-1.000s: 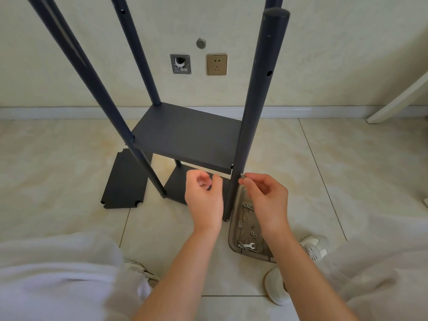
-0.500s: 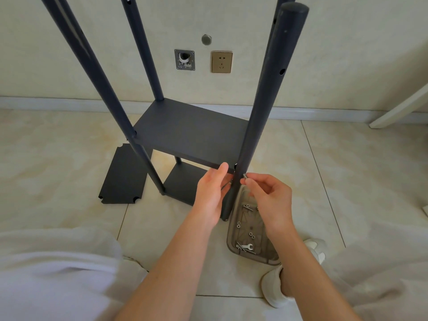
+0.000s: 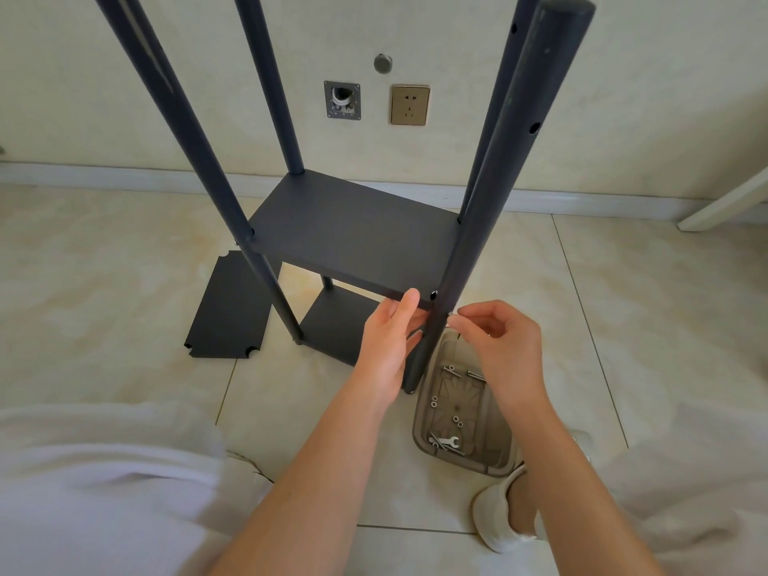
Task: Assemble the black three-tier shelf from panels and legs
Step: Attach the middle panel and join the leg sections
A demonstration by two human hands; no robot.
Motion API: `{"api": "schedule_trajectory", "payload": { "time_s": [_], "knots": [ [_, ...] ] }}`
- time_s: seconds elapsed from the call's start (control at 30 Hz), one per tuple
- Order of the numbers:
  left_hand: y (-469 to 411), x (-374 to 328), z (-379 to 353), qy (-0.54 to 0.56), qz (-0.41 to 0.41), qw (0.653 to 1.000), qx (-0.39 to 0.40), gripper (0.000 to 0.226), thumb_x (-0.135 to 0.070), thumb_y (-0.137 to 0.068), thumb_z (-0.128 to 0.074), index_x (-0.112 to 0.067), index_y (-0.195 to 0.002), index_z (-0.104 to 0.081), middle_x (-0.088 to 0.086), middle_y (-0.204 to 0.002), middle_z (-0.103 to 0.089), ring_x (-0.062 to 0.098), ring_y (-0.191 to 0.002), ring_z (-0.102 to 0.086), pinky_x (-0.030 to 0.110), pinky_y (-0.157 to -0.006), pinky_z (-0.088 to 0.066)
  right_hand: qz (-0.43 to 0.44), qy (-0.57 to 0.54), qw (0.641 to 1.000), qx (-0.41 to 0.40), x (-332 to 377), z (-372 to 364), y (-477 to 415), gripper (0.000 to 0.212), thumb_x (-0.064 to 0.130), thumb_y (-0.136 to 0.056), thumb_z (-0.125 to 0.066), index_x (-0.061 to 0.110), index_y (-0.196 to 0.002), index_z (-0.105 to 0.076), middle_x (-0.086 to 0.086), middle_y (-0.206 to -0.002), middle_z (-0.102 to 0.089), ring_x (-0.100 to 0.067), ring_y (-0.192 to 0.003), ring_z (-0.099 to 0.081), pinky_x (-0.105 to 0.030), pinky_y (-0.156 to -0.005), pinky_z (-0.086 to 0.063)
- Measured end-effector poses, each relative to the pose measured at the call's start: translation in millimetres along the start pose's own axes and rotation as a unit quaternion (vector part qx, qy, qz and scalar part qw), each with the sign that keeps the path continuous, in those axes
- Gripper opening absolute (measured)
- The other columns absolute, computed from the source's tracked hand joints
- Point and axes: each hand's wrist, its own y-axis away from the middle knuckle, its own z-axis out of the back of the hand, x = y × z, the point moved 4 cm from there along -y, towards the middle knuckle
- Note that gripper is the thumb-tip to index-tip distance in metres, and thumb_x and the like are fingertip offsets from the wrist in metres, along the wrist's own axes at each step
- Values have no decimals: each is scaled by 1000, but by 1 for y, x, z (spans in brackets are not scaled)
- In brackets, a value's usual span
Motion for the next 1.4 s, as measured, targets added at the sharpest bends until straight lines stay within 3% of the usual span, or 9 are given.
{"api": "schedule_trajectory", "payload": {
  "time_s": [0.13,0.27,0.47,0.73,0.9,0.97,1.1,1.23,1.4],
  "knots": [
    [-1,2,-1,-17,0,1000,-1,22,-42,-102,-55,-21,-105,-60,-8,-91,-77,5,-94,-73,21,-80,-50,49,29,998,31,8,-1,-1,28,18,-85,-76,38,-100,-65,17,-79,-70,-1,-78,-65,-6,-69,-46],
    [-4,4,0,-20,0,1000,-2,21,-46,-101,-56,-26,-108,-59,-10,-95,-76,6,-99,-72,22,-83,-50,80,98,987,101,15,-4,-8,40,13,-89,-71,36,-118,-57,14,-86,-62,2,-80,-60,-3,-69,-45],
    [-4,6,1,-40,-10,999,-4,18,-46,-101,-54,-29,-108,-59,-19,-91,-74,-2,-93,-71,18,-75,-48,109,141,969,172,22,3,-21,39,13,-85,-75,48,-93,-58,14,-84,-64,-1,-76,-60,-10,-67,-47],
    [1,2,-1,-31,0,1000,-3,11,-44,-101,-55,-35,-108,-58,-30,-84,-71,-7,-86,-70,15,-71,-50,144,198,943,224,31,3,-28,42,13,-87,-73,51,-91,-58,12,-101,-65,5,-90,-62,-9,-70,-48],
    [6,-1,0,-31,4,999,-16,11,-45,-101,-56,-34,-102,-60,-26,-85,-72,-3,-87,-71,13,-71,-49,149,190,935,258,35,1,-34,26,7,-83,-76,26,-100,-71,1,-104,-71,-8,-85,-69,-19,-79,-55],
    [7,-3,0,-34,7,999,-24,13,-45,-100,-56,-33,-101,-59,-18,-95,-71,5,-93,-70,15,-73,-48,148,203,932,262,34,0,-37,22,11,-82,-78,20,-101,-74,0,-102,-71,-11,-83,-69,-23,-80,-56],
    [7,-6,-1,-35,10,999,-31,13,-46,-100,-56,-33,-102,-58,-13,-111,-65,11,-105,-64,17,-76,-46,172,245,930,214,33,-2,-41,18,20,-80,-81,23,-95,-72,7,-94,-67,-9,-79,-62,-19,-67,-52],
    [6,-7,0,-38,11,999,-34,13,-47,-100,-56,-34,-103,-58,-13,-112,-65,12,-106,-64,18,-77,-47,203,278,924,164,30,-5,-40,21,25,-77,-83,28,-87,-64,17,-88,-48,-12,-73,-51,-14,-61,-40],
    [5,-8,1,-33,18,999,-29,12,-48,-99,-58,-36,-102,-57,-16,-111,-63,12,-107,-64,19,-76,-48,194,292,921,170,28,-3,-46,26,24,-76,-82,18,-100,-74,8,-98,-52,-11,-78,-53,-12,-62,-43]
  ]
}}
